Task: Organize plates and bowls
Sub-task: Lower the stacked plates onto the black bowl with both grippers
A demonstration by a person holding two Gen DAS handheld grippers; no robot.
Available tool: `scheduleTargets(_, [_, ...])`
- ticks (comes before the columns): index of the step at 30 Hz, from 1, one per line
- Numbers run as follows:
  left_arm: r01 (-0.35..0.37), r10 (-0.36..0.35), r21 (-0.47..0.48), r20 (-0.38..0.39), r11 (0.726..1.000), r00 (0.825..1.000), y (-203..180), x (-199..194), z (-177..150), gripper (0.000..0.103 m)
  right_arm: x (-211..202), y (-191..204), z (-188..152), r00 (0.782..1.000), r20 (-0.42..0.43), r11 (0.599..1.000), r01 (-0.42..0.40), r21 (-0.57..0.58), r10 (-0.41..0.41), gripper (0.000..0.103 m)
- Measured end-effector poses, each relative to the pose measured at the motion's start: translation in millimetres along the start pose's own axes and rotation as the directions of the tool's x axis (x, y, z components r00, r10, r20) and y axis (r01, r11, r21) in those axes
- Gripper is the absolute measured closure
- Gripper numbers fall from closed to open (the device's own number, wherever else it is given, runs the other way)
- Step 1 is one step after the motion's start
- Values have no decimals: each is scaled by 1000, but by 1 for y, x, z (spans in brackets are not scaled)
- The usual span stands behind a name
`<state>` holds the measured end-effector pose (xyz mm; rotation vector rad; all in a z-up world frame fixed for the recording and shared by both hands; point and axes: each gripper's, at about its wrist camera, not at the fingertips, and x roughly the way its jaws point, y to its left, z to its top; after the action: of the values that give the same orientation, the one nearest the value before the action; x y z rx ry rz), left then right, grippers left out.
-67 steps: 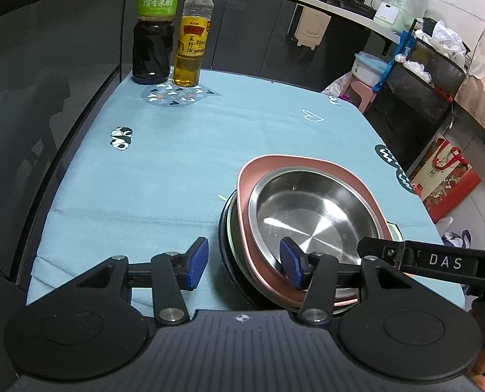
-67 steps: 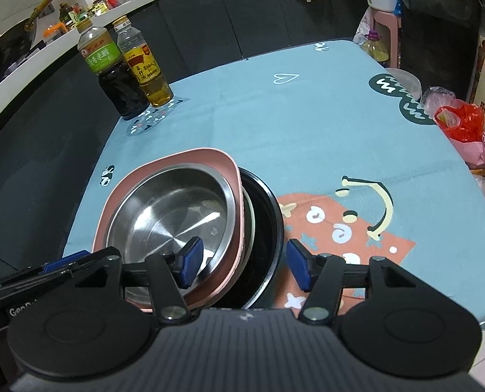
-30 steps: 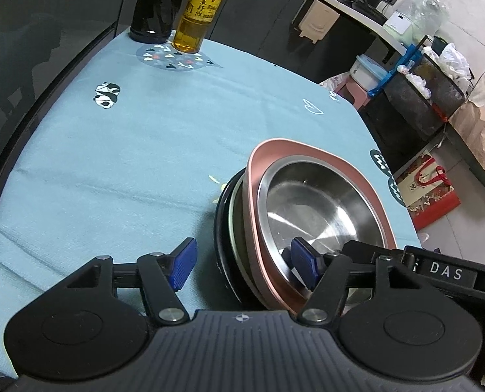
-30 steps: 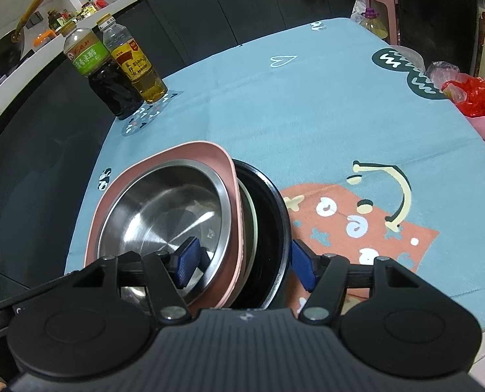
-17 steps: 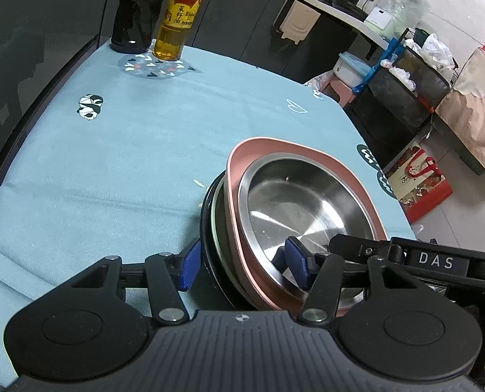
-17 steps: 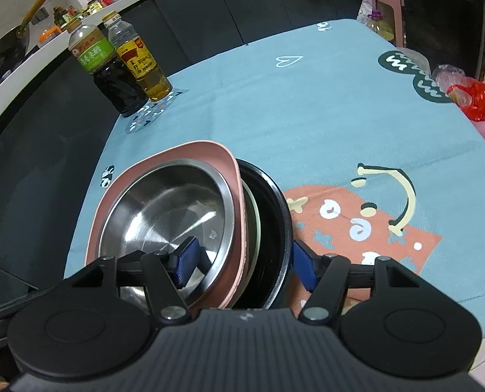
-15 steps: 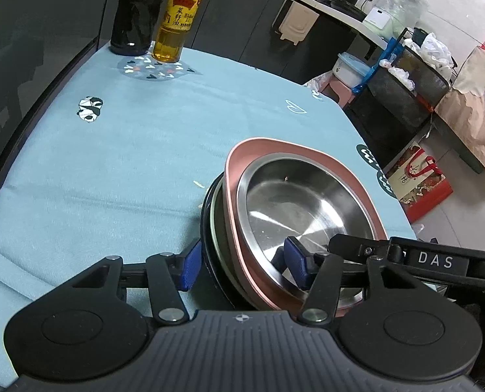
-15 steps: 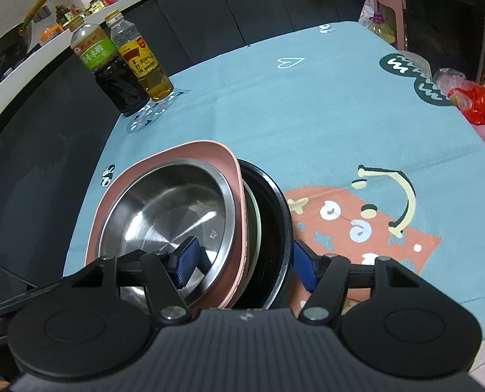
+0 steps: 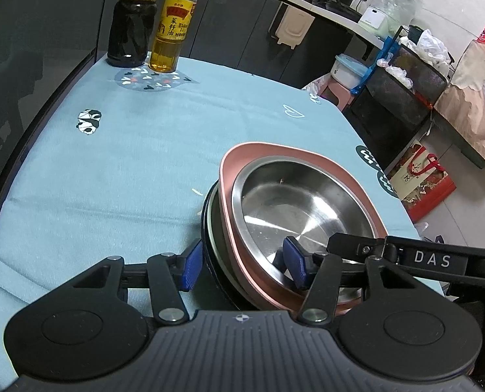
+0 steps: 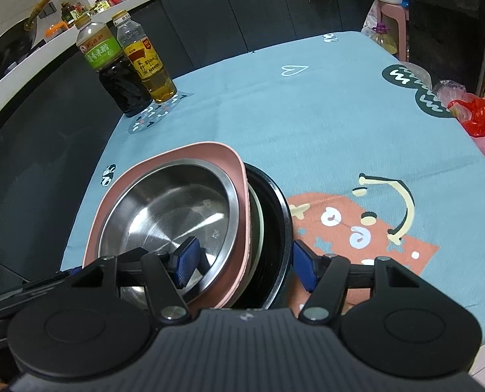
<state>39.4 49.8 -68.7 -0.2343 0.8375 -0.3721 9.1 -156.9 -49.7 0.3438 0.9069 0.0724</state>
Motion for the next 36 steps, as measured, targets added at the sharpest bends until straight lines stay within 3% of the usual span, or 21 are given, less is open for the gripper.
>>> scheduleTargets(23, [-15, 15, 2, 16, 1000, 1000, 0, 3, 12, 53, 2, 5, 10, 1000, 17, 1000, 4, -23, -3, 41])
scheduleTargets(36, [-27, 27, 3, 42, 1000, 999, 1, 15, 35, 53, 9, 6, 28, 999, 38, 999, -1, -32, 2, 42])
